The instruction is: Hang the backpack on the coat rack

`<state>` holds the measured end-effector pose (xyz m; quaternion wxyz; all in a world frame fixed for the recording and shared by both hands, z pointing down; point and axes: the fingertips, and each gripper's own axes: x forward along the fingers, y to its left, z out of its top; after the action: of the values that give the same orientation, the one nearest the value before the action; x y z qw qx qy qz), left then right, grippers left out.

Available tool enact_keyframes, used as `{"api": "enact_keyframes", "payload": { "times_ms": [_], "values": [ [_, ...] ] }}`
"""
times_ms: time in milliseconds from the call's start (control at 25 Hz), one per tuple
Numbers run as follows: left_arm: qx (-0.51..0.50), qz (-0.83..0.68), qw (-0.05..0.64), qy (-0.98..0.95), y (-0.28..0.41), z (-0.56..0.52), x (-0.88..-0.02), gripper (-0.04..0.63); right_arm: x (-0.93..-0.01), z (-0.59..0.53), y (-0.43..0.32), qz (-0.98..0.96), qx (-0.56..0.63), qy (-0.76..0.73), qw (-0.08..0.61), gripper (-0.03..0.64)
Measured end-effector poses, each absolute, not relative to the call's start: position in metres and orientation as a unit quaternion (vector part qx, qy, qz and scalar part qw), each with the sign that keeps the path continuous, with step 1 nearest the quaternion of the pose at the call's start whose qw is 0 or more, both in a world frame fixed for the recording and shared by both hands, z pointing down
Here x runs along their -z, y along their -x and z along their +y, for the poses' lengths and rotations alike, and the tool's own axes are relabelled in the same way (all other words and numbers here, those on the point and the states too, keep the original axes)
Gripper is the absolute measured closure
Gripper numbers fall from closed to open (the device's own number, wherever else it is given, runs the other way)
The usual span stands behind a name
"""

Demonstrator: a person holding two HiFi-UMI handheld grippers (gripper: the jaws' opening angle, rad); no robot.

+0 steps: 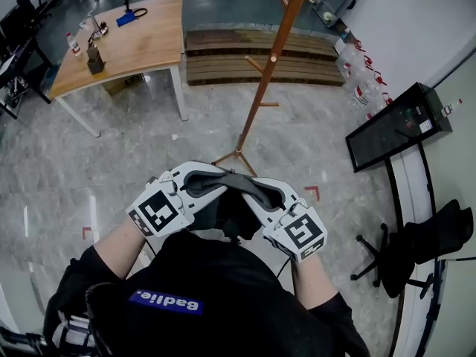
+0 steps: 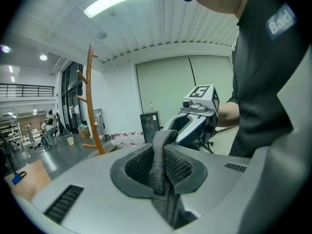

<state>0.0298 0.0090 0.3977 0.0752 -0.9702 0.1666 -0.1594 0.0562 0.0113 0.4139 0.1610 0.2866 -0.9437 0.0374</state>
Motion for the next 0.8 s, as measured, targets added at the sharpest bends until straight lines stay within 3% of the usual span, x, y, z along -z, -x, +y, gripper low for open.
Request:
{"api": "enact_keyframes", "payload": {
  "times_ms": [800],
  "values": [
    [0.151, 0.080, 0.069, 0.983, -0.050, -0.198, -0.362, 0.529, -0.379, -0.193, -0.078, -0.925, -0.039, -0.333, 0.180, 0.534]
  ]
}}
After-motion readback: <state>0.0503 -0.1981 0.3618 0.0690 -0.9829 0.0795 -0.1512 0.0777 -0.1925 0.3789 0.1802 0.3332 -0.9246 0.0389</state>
